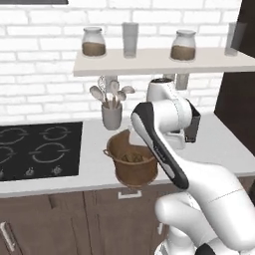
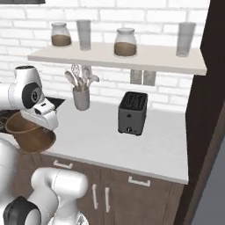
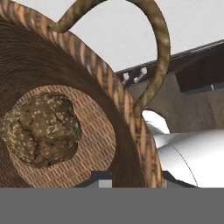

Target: Open the cabinet, pick up the bread from the cabinet and place it in the basket. Then move the basket to the dining counter.

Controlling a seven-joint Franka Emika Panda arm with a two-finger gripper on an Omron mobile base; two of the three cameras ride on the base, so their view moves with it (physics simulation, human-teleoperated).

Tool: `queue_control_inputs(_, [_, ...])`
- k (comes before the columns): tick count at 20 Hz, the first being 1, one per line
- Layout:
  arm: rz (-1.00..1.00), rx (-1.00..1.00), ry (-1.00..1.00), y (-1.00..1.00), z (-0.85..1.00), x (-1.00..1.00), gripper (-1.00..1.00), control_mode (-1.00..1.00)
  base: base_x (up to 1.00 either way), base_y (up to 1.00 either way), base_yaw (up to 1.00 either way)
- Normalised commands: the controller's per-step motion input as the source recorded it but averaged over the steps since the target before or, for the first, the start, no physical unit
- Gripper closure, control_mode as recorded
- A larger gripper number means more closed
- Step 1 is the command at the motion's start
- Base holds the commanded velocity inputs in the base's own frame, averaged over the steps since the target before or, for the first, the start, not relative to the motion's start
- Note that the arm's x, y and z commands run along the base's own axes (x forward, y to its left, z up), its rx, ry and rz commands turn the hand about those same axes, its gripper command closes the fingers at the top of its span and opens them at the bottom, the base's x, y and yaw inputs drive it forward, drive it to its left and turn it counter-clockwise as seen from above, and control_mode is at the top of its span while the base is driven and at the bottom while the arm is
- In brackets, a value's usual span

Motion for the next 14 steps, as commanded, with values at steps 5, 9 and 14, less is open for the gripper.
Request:
queue_control_inputs(5, [0.00,0.00,0.00,0.00,0.00,0.00,1.00,1.00,-0.35,1.00,0.78])
queue_control_inputs(9, [0.00,0.00,0.00,0.00,0.00,0.00,1.00,1.00,-0.03,0.95,0.87])
queue_control_inputs(14, [0.00,0.00,0.00,0.00,0.00,0.00,1.00,1.00,0.00,0.82,0.84])
